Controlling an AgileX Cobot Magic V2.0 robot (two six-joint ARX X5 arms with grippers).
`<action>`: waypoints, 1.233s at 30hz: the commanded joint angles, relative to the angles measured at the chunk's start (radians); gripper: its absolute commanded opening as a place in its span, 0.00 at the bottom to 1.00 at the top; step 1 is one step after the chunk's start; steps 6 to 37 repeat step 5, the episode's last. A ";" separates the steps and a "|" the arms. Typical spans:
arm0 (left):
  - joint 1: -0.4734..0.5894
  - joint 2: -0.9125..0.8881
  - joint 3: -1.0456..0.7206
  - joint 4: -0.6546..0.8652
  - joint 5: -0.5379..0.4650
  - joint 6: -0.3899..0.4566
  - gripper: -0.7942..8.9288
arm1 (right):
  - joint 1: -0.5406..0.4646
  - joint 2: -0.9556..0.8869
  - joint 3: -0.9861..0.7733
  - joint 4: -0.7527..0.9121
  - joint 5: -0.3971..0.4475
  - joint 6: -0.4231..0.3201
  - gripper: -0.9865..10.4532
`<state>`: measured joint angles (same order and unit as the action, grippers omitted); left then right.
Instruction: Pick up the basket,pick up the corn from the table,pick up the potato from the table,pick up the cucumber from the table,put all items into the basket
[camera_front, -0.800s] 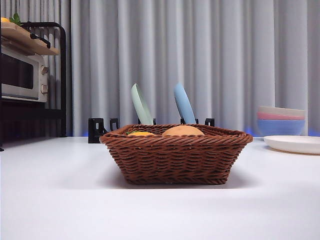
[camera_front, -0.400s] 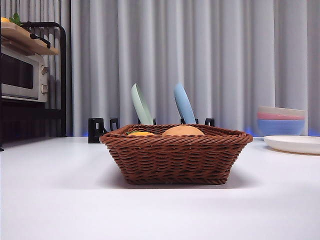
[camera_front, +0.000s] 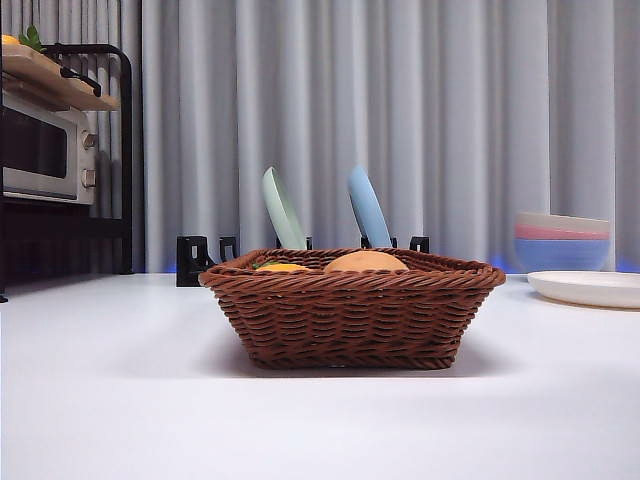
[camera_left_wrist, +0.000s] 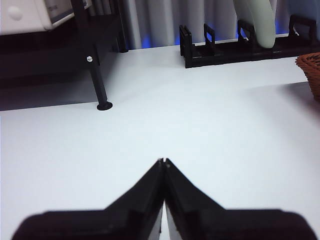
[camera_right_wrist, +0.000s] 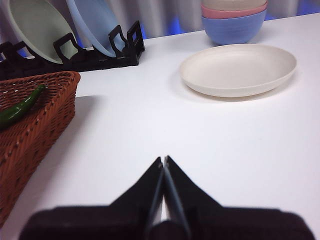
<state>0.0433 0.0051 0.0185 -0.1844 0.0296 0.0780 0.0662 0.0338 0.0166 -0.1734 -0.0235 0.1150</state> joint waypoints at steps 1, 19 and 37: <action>0.002 -0.001 -0.015 0.001 -0.002 -0.003 0.08 | 0.002 0.001 -0.010 -0.008 0.003 0.000 0.07; 0.002 -0.001 -0.015 0.001 -0.002 -0.003 0.08 | 0.002 0.001 -0.010 -0.008 0.003 0.000 0.07; 0.002 -0.001 -0.015 0.001 -0.002 -0.003 0.08 | 0.002 0.001 -0.010 -0.008 0.003 0.000 0.07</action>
